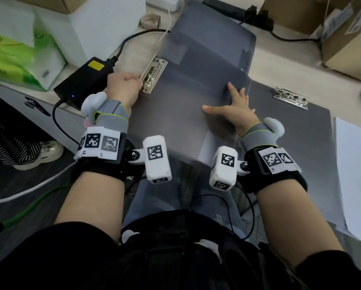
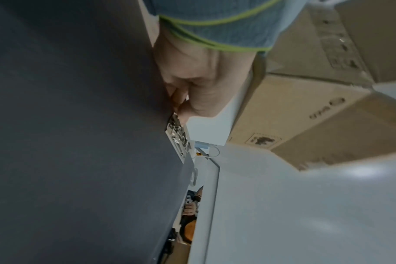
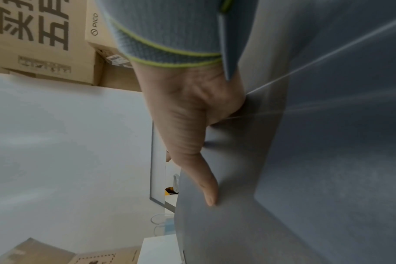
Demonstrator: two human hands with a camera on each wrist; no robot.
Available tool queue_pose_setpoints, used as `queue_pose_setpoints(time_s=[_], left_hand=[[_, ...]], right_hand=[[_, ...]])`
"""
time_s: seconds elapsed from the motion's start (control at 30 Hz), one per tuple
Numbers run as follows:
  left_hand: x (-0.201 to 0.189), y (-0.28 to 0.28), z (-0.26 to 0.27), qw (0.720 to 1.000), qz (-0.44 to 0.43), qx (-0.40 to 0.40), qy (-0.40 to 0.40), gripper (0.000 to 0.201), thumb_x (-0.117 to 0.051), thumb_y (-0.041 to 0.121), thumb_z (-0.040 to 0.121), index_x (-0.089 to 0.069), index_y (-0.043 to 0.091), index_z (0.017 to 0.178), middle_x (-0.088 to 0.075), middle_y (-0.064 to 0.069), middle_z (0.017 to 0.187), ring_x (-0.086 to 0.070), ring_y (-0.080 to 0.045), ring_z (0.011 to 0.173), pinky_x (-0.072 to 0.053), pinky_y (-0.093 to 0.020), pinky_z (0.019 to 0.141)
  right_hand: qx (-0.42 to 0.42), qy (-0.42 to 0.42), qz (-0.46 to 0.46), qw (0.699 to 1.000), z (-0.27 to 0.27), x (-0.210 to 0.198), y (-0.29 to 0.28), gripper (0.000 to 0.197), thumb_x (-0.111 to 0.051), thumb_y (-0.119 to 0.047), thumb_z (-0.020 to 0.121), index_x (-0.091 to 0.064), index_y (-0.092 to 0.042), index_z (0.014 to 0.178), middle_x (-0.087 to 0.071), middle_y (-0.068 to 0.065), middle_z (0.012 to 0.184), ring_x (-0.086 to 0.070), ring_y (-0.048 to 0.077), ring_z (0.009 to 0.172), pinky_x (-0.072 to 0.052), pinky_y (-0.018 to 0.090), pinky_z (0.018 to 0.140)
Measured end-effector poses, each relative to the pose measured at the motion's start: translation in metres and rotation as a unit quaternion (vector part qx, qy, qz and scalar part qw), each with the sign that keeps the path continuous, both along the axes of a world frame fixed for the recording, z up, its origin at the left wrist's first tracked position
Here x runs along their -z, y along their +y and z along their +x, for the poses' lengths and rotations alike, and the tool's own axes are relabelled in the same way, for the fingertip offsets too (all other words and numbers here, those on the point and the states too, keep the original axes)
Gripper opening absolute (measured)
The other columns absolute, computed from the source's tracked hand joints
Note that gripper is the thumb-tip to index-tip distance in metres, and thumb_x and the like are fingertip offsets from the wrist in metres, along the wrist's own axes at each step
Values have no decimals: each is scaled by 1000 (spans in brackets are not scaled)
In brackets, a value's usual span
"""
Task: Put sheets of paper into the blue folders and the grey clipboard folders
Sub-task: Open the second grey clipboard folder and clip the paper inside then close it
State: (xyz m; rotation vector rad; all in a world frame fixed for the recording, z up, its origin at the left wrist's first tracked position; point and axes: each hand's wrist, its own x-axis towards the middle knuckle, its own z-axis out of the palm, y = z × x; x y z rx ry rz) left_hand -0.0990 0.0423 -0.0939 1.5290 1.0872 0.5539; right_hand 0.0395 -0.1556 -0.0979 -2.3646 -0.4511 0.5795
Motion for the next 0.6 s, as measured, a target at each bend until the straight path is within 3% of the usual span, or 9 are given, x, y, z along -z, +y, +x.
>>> queue_pose_setpoints(time_s=[0.07, 0.23, 0.33, 0.4, 0.47, 0.53, 0.6], left_hand=[[3, 1, 0, 999, -19, -22, -14, 27, -57, 7, 85, -71, 13, 107, -64, 0, 85, -55, -9, 83, -41, -5, 58], [4, 3, -4, 998, -25, -29, -44, 28, -63, 5, 83, -69, 11, 110, -63, 5, 78, -56, -3, 73, -43, -7, 67], [1, 4, -9, 996, -41, -1, -75, 27, -64, 7, 85, -66, 9, 112, -60, 8, 76, -54, 2, 63, -41, -5, 62], [-3, 3, -11, 996, -45, 10, -83, 21, -66, 13, 85, -68, 12, 106, -60, 7, 76, -56, 2, 63, -42, -7, 62], [-5, 4, -9, 995, -48, 8, -83, 13, -68, 26, 83, -70, 18, 93, -61, 5, 77, -55, -6, 72, -41, -16, 68], [-7, 5, -4, 997, -35, -3, -68, 22, -69, 45, 73, -69, 23, 76, -63, 1, 80, -53, -11, 73, -41, -22, 68], [-6, 4, 2, 998, 2, -19, -57, 36, -66, 56, 64, -71, 22, 74, -66, -1, 81, -56, -11, 67, -45, -29, 70]], right_hand=[[-4, 5, 14, 1000, 1, 0, -1, 106, -78, -48, 66, -15, -35, 150, 7, 2, 161, 13, 17, 148, 15, 51, 114], [-4, 4, 17, 1000, 2, 2, -1, 106, -79, -49, 65, -16, -35, 150, 7, 1, 161, 13, 18, 148, 15, 51, 114], [-4, 3, 9, 1000, 2, 3, 0, 107, -79, -50, 65, -15, -36, 150, 8, 0, 161, 13, 18, 148, 15, 51, 114], [-6, 1, 1, 1000, 1, 3, 1, 107, -79, -50, 65, -15, -36, 150, 8, 0, 161, 13, 19, 148, 14, 51, 115], [-7, -3, -3, 1000, 1, 2, 1, 107, -79, -49, 65, -15, -35, 150, 8, 1, 161, 13, 19, 148, 14, 52, 115], [-8, -3, -5, 1000, 2, 1, 1, 107, -79, -49, 65, -15, -35, 150, 9, 1, 161, 14, 19, 148, 14, 52, 115], [-8, -2, -2, 1000, 2, 1, 1, 108, -79, -48, 65, -14, -35, 150, 9, 1, 161, 14, 19, 148, 14, 52, 115]])
